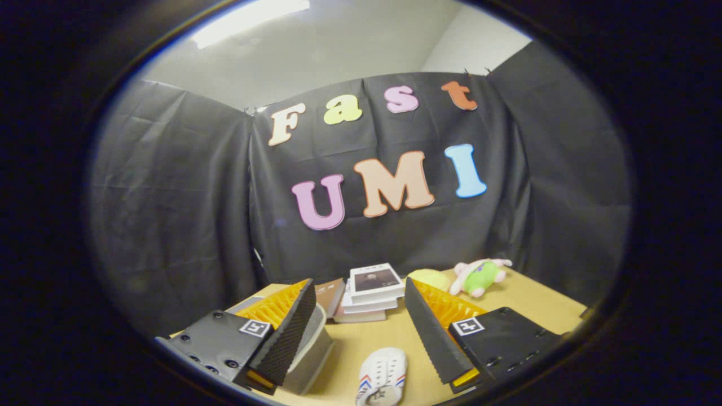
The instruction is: Open the storage box then place both shoes into the box .Put the left shoe in first, then the right shoe, with the right side of both shoes facing outward in a uniform manner.
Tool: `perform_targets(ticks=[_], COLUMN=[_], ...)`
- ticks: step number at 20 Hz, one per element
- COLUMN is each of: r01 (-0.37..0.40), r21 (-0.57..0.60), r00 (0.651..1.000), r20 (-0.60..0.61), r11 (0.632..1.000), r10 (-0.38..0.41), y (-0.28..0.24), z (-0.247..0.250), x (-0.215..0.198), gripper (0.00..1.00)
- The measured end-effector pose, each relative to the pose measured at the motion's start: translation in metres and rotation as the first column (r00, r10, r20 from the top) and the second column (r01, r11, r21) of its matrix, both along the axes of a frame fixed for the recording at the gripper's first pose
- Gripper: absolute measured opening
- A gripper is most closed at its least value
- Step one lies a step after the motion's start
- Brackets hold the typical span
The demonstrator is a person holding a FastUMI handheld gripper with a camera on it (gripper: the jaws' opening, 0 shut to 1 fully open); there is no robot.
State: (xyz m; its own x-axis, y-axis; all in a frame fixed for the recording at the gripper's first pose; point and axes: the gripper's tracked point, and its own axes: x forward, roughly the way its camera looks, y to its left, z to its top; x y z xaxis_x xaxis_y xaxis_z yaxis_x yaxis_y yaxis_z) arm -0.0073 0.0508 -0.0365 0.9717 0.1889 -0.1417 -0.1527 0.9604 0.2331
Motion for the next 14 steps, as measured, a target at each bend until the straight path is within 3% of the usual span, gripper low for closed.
perform_targets(ticks=[7, 14], r01=[-0.038, -0.041], r21=[0.252, 0.454], r00=[0.981, 0.901], r20=[-0.176, -0.369], r11=[0.967, 0.890], r10=[0.084, 0.230], y=[0.029, 0.062], z=[-0.041, -0.098], x=[-0.012, -0.034], gripper=[0.98, 0.98])
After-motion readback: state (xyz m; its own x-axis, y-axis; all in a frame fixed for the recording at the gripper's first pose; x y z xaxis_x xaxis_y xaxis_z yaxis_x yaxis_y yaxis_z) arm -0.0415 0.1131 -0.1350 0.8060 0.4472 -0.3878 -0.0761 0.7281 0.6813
